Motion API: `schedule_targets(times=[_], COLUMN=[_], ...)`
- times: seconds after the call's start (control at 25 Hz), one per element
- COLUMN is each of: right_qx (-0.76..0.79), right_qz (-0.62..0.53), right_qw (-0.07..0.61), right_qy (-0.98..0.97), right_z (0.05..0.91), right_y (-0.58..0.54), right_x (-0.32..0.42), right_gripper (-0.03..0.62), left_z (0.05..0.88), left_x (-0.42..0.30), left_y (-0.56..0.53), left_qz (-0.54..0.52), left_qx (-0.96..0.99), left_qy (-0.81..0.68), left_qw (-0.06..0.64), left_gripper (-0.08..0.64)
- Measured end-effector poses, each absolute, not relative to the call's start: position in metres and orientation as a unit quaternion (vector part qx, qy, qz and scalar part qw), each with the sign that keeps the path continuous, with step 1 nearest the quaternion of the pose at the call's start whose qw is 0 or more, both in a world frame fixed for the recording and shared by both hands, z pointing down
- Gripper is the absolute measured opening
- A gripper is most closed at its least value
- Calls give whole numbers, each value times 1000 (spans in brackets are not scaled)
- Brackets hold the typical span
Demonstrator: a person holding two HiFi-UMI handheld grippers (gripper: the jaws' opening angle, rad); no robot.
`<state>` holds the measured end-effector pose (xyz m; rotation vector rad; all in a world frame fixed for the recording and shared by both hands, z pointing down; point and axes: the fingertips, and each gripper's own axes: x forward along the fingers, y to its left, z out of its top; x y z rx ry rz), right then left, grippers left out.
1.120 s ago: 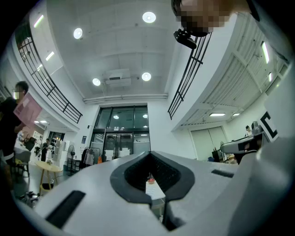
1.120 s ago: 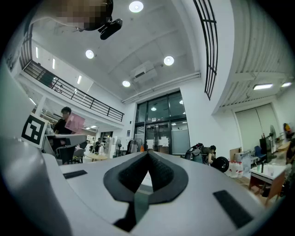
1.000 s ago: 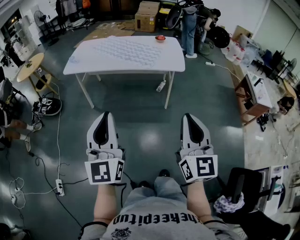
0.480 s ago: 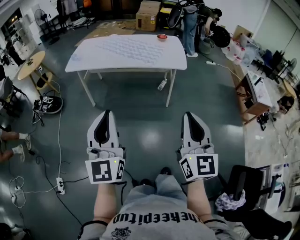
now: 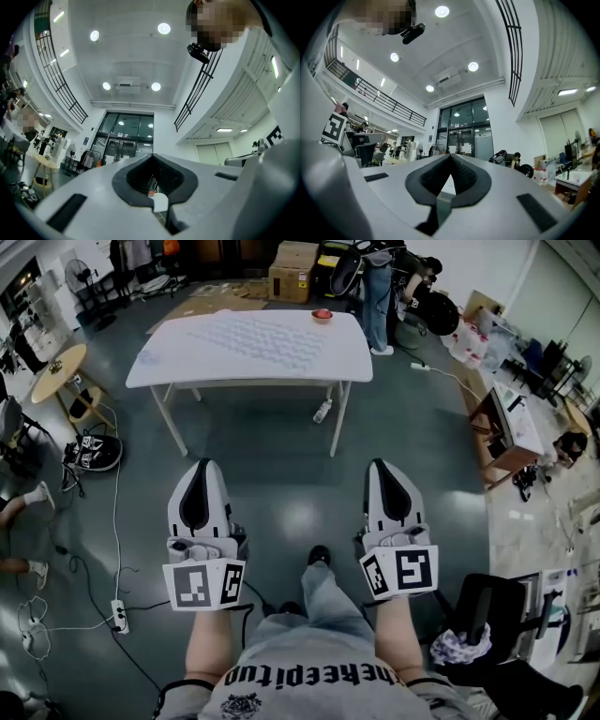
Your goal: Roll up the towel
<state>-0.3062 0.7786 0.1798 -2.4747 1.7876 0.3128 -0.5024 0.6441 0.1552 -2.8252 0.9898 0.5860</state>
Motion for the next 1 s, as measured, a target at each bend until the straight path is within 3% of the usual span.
schedule_targets(times=[0.28,0.76,1.0], right_qx=[-802,-782,-777], right_qz=[109,124,121], right_qw=[32,44,50], right_qy=[586,609,616], right_z=[178,148,150], right_y=[722,621,586], right_x=[-258,-139,-90], right_gripper=[2,2,2], left_z=[155,127,128], left_x=[-448,-331,-288], left_y=[599,515,484], left_qz=[164,165,172], left_qx=[-922,-913,-913], left_qy=[335,350,354], left_qw=[105,131,112], left_gripper=[5,5,5])
